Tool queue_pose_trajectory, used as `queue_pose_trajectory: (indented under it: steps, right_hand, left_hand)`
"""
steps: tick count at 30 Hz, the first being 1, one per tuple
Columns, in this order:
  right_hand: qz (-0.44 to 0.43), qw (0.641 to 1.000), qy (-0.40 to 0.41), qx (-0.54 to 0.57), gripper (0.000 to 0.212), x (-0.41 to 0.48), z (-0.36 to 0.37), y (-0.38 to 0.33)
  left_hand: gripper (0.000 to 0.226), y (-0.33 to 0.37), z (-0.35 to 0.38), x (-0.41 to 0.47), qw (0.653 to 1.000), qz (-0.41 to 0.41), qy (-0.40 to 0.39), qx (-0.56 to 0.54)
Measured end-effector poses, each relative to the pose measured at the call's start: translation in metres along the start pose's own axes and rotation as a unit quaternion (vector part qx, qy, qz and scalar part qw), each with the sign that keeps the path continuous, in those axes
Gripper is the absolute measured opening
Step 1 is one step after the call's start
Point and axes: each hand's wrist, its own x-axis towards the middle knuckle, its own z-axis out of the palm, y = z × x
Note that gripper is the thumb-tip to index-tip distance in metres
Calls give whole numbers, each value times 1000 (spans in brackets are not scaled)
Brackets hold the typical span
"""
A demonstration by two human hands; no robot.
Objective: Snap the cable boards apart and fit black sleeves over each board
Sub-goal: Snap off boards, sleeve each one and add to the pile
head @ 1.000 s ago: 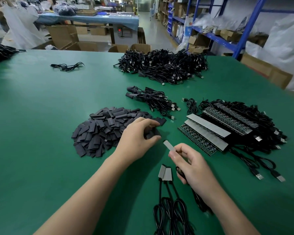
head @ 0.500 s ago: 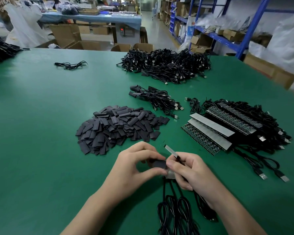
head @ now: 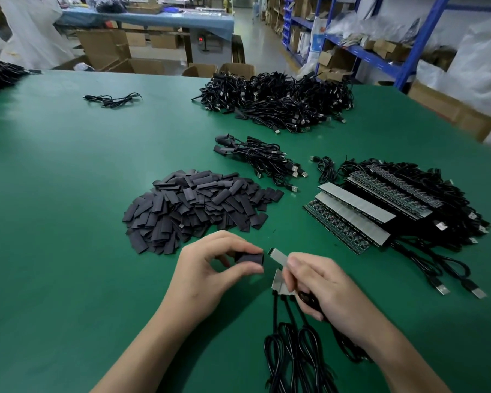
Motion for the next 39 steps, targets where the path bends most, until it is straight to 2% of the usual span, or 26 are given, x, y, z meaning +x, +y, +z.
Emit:
queue_pose_trajectory:
  steps: [13, 22, 26, 35, 39]
  right_hand:
    - [-5, 999, 7, -40, 42, -3, 3, -7]
    - [3, 996, -5, -91, 40, -4, 3, -3]
    - [2, 993, -20, -117, 42, -5, 2, -2]
    - [20, 997, -31, -61, 38, -4, 2, 0]
    - [41, 999, -13, -33, 22, -3, -6, -1]
  left_hand:
    - [16, 0, 2, -1, 1000, 0, 3, -5]
    - [19, 5, 2, -2, 997, 38, -6, 68]
    - [18, 5, 1, -3, 992, 59, -39, 102]
    - [22, 10, 3, -5, 984, 113, -78, 117]
    - [22, 9, 1, -4, 983, 109, -72, 131]
